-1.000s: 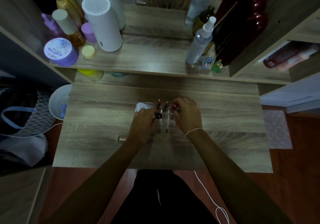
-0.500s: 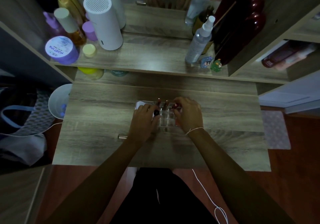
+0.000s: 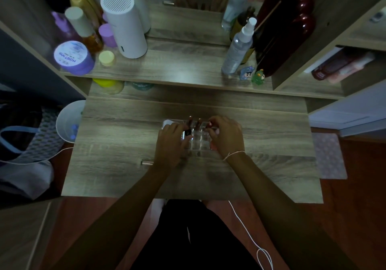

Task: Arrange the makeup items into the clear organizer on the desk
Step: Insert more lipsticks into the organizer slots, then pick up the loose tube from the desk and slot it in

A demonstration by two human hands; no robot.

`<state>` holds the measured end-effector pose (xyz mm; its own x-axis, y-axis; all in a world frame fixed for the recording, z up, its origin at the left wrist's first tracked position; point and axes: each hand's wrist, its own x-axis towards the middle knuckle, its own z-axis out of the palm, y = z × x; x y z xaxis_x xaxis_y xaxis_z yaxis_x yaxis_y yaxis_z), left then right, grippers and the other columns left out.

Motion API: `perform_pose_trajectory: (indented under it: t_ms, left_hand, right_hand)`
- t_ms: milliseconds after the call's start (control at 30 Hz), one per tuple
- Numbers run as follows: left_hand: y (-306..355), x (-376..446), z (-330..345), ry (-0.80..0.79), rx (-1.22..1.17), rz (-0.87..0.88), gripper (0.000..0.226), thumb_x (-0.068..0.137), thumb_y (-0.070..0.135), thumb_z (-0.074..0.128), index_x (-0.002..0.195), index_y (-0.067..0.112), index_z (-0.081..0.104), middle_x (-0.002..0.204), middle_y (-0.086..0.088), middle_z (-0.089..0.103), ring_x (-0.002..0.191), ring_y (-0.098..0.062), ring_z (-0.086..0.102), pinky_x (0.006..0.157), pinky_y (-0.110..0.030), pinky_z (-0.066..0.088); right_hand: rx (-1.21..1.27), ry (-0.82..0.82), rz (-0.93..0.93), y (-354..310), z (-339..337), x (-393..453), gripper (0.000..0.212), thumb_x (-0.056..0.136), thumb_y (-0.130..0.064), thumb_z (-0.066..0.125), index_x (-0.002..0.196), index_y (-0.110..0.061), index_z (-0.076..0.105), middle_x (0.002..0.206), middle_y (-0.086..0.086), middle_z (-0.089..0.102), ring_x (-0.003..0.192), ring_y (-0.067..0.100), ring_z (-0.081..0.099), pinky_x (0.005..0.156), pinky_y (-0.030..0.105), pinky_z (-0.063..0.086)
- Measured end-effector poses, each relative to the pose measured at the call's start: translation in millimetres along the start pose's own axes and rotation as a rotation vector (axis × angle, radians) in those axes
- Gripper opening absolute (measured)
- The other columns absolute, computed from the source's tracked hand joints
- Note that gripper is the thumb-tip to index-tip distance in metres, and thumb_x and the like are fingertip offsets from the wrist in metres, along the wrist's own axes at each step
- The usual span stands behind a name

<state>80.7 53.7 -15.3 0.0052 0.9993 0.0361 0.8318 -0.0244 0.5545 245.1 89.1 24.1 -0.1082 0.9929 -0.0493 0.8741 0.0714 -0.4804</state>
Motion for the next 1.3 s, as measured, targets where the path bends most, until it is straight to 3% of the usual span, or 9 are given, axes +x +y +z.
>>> perform_pose_trajectory:
  t_ms: [300,500,800,967,1067,1133,1300]
  left_hand:
    - [4,-3,-4,0.009,-0.009,0.041,0.020,0.087,0.024,0.065,0.101,0.010,0.063,0.100,-0.013,0.067,0.092,-0.028,0.059,0.080,-0.040,0.043]
    - [7,1,-5,0.061,0.053,0.070,0.018,0.080,0.019,0.074,0.091,0.008,0.067,0.090,-0.014,0.070,0.084,-0.030,0.061,0.069,-0.033,0.044]
    - [0,-2,-4,0.033,0.074,0.104,0.021,0.082,0.022,0.071,0.097,0.008,0.066,0.098,-0.015,0.068,0.089,-0.031,0.062,0.071,-0.041,0.051]
    - [-9,-9,-21,0.123,-0.001,0.152,0.021,0.090,0.025,0.057,0.102,0.009,0.064,0.101,-0.015,0.068,0.091,-0.028,0.063,0.082,-0.040,0.051]
    - [-26,-22,-36,0.219,-0.010,0.094,0.028,0.092,0.026,0.043,0.106,0.012,0.063,0.107,-0.014,0.068,0.095,-0.028,0.061,0.085,-0.038,0.043]
    - [-44,-33,-43,0.243,0.014,0.034,0.031,0.093,0.023,0.040,0.112,0.010,0.062,0.115,-0.014,0.065,0.104,-0.028,0.059,0.091,-0.038,0.040]
    - [-89,-66,-43,0.179,0.148,-0.092,0.036,0.093,0.017,0.041,0.126,0.007,0.051,0.130,-0.018,0.057,0.122,-0.032,0.050,0.102,-0.044,0.037]
  right_hand:
    - [0.003,-0.006,-0.026,1,-9,-7,0.033,0.080,-0.023,0.072,0.111,-0.016,0.063,0.106,0.005,0.070,0.101,0.027,0.062,0.099,0.044,0.042]
    - [-0.003,-0.003,-0.023,3,-14,-11,0.034,0.083,-0.023,0.068,0.115,-0.016,0.061,0.112,0.007,0.068,0.106,0.027,0.060,0.100,0.042,0.040]
    - [0.002,0.017,-0.003,0,-14,-15,0.032,0.084,-0.023,0.067,0.114,-0.017,0.061,0.111,0.006,0.068,0.105,0.027,0.059,0.098,0.040,0.037]
    - [0.031,0.124,0.002,-15,-13,-22,0.027,0.086,-0.023,0.065,0.111,-0.017,0.062,0.104,0.009,0.066,0.099,0.029,0.056,0.090,0.043,0.043]
    - [0.030,0.142,-0.129,-32,-5,-31,0.017,0.086,-0.016,0.063,0.103,-0.015,0.065,0.096,0.009,0.066,0.092,0.029,0.058,0.082,0.044,0.048]
    - [0.102,0.090,-0.237,-45,9,-41,0.018,0.084,-0.010,0.064,0.102,-0.011,0.066,0.097,0.012,0.067,0.093,0.030,0.060,0.083,0.042,0.050]
    - [0.177,-0.262,-0.344,-83,56,-66,0.026,0.085,-0.012,0.058,0.110,-0.011,0.064,0.108,0.013,0.065,0.102,0.030,0.058,0.089,0.040,0.047]
